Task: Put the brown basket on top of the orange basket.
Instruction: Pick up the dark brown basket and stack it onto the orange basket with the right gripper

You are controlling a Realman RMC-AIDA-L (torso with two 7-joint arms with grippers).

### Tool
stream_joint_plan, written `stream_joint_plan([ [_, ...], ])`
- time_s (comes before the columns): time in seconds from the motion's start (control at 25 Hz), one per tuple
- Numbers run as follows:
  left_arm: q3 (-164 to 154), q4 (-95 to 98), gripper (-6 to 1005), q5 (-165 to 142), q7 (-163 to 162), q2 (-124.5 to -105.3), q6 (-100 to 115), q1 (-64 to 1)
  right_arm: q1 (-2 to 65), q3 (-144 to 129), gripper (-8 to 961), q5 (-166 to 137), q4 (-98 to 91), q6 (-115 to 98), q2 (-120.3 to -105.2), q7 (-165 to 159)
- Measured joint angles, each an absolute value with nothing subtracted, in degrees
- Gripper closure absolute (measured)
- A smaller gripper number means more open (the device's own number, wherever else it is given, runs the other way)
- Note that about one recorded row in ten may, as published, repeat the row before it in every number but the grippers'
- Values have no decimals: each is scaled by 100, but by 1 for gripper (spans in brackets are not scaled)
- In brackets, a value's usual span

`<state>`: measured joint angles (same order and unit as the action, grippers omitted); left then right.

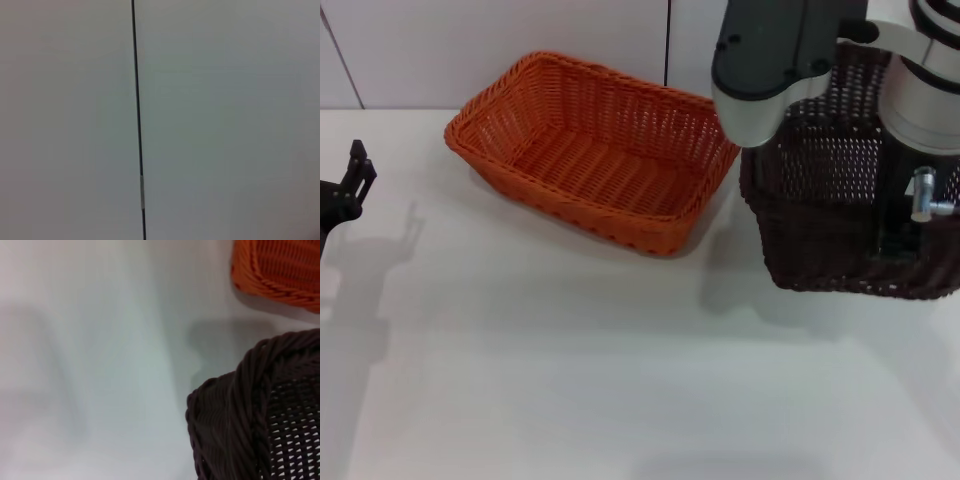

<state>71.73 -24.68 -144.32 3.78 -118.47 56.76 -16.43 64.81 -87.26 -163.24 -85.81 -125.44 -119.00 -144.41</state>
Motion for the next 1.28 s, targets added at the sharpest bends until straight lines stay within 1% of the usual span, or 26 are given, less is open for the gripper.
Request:
stream_joint_plan([
  [0.44,7206,-2448,165,-14432,378,-11848,5714,-1656,6628,-9031,822,-16688,-8796,-12090,-11923,-13921],
  [0.84,7207,-2432,165,-14432,236,-11847,5723,-1673,6341,-9692,822,-16718,-8900,-11635,-11925,-13221],
  [1.28,7191,-2443,166,-14432,78,-11856,5754,-1679,6081,-9712,822,-16732,-9117,-11247,-11898,-12210],
])
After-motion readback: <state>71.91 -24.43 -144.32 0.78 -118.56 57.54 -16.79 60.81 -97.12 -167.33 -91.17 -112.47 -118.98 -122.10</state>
